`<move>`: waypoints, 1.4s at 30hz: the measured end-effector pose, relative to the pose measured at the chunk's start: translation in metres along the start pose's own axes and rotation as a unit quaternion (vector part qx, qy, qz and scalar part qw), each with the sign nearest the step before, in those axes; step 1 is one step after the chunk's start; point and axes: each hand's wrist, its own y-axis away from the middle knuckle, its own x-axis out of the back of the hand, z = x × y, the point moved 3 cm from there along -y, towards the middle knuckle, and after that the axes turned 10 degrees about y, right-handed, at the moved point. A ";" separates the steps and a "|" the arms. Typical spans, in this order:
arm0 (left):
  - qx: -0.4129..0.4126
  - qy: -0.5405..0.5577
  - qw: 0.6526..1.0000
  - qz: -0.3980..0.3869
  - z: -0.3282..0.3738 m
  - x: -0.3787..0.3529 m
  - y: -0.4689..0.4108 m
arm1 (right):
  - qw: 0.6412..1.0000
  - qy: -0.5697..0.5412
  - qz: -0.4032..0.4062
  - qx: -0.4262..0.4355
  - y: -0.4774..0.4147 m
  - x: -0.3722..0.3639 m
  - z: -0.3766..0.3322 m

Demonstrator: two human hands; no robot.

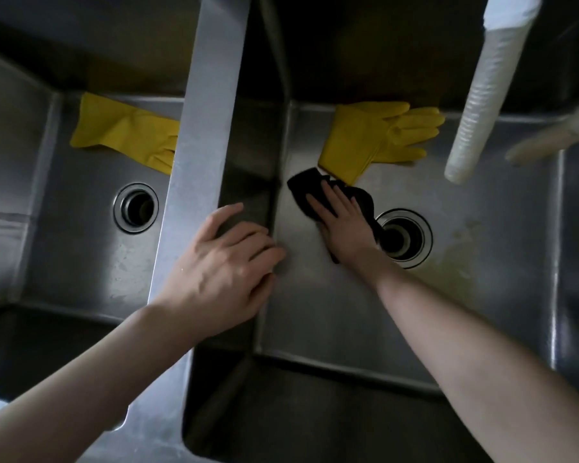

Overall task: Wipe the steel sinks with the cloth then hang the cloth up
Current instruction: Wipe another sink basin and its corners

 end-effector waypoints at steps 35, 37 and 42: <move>0.087 0.012 0.995 -0.050 0.029 -0.034 -0.025 | 0.958 0.164 -0.117 0.203 0.217 -0.004 0.066; 0.097 0.075 0.988 -0.090 0.043 -0.070 -0.042 | 0.960 0.172 -0.128 0.182 0.227 0.000 0.081; 0.158 0.121 0.963 -0.185 0.061 -0.167 -0.075 | 0.972 0.169 -0.084 0.140 0.240 0.000 0.098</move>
